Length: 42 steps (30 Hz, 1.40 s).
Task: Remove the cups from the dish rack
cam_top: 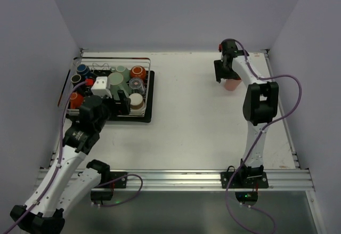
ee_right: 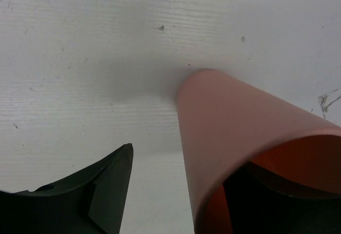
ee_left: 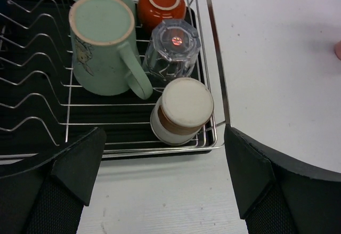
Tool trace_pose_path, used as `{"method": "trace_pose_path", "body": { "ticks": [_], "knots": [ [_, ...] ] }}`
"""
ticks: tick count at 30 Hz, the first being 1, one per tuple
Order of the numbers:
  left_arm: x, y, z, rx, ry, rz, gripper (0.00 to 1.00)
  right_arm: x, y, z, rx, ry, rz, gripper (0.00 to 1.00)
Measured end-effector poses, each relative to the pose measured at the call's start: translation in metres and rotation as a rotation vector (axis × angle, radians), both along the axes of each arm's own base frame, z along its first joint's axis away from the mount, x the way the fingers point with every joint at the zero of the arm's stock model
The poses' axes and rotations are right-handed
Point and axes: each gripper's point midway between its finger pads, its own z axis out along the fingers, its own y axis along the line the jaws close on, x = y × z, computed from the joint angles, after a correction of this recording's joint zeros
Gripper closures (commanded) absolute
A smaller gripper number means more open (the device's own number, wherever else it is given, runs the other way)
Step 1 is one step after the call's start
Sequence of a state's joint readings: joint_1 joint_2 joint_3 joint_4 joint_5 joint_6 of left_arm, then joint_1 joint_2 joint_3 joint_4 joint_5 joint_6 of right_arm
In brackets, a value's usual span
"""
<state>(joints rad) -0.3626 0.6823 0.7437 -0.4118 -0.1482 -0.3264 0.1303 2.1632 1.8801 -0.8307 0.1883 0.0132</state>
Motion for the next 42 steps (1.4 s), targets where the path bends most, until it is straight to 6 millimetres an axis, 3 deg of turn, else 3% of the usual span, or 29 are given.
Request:
{"method": "trace_pose_path", "body": {
  "ticks": [3, 7, 14, 18, 22, 25, 28, 34, 42],
  "knots": [
    [0.007, 0.007, 0.014, 0.014, -0.009, 0.053, 0.0, -0.002, 0.0, 0.018, 0.007, -0.037, -0.005, 0.14],
    [0.02, 0.015, 0.033, 0.029, -0.029, 0.116, 0.0, -0.001, 0.0, 0.067, 0.023, -0.148, -0.004, 0.02],
    [0.044, 0.025, 0.04, 0.079, -0.009, 0.215, 0.0, -0.013, 0.01, 0.165, 0.119, -0.388, 0.005, 0.01],
    [0.063, 0.026, 0.04, 0.096, 0.01, 0.244, 0.0, -0.042, 0.022, 0.197, 0.219, -0.48, 0.023, 0.01],
    [0.097, 0.038, 0.023, 0.1, 0.08, 0.281, 0.0, -0.083, 0.046, 0.201, 0.328, -0.538, 0.067, 0.01],
    [0.119, 0.054, 0.002, 0.102, 0.144, 0.323, 0.0, -0.117, 0.083, 0.192, 0.414, -0.544, 0.16, 0.01],
    [0.132, 0.054, -0.012, 0.105, 0.185, 0.321, 0.0, -0.142, 0.116, 0.181, 0.486, -0.528, 0.257, 0.01],
    [0.149, 0.043, -0.023, 0.092, 0.208, 0.276, 0.0, -0.153, 0.139, 0.169, 0.551, -0.514, 0.318, 0.01],
    [0.154, 0.048, -0.041, 0.126, 0.245, 0.301, 0.0, -0.155, 0.155, 0.178, 0.586, -0.54, 0.366, 0.01]
  ]
}}
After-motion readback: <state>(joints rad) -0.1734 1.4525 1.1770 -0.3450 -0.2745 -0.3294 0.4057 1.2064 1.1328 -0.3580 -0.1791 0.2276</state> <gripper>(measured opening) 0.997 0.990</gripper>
